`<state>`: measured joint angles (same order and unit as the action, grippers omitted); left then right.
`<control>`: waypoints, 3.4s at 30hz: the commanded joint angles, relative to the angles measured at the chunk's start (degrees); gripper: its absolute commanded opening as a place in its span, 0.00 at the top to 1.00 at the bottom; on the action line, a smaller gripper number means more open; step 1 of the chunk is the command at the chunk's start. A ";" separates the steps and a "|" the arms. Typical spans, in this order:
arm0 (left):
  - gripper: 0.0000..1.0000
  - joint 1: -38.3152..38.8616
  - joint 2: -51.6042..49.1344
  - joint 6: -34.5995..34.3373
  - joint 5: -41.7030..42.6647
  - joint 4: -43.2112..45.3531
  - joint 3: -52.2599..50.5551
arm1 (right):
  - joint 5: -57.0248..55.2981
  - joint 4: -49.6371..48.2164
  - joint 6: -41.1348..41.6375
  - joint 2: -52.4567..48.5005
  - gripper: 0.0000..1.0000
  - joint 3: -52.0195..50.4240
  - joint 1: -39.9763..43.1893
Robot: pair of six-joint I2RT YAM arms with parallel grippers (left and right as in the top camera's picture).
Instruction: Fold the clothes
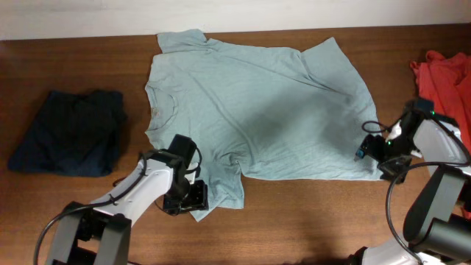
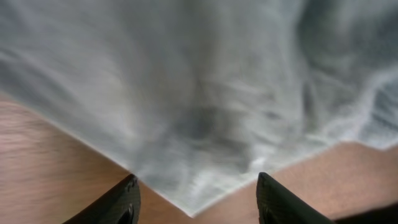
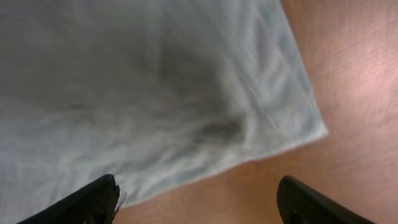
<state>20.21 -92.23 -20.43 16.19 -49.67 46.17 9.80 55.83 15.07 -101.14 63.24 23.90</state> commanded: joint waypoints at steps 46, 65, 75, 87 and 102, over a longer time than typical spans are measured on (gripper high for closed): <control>0.99 -11.50 22.18 -3.54 -5.97 -12.92 -6.99 | -8.50 -7.78 4.76 0.63 0.87 -7.61 1.31; 0.75 -12.50 25.66 -3.54 -5.95 -13.40 -6.43 | -10.80 -5.53 7.74 2.12 0.62 -5.88 1.31; 0.34 -12.50 25.66 -3.23 -6.64 -16.65 2.67 | 4.28 -11.23 4.72 10.69 0.51 7.96 0.90; 0.01 -12.48 25.66 3.89 2.14 0.24 5.53 | 12.31 -50.53 0.02 -4.74 0.76 8.35 -7.87; 0.02 -12.35 25.64 3.80 4.20 2.67 5.53 | 6.03 -59.36 3.45 -29.53 0.88 18.43 -9.75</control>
<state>8.05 -67.07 -17.54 19.35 -47.55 50.68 19.62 -3.95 18.02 -128.35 79.37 14.20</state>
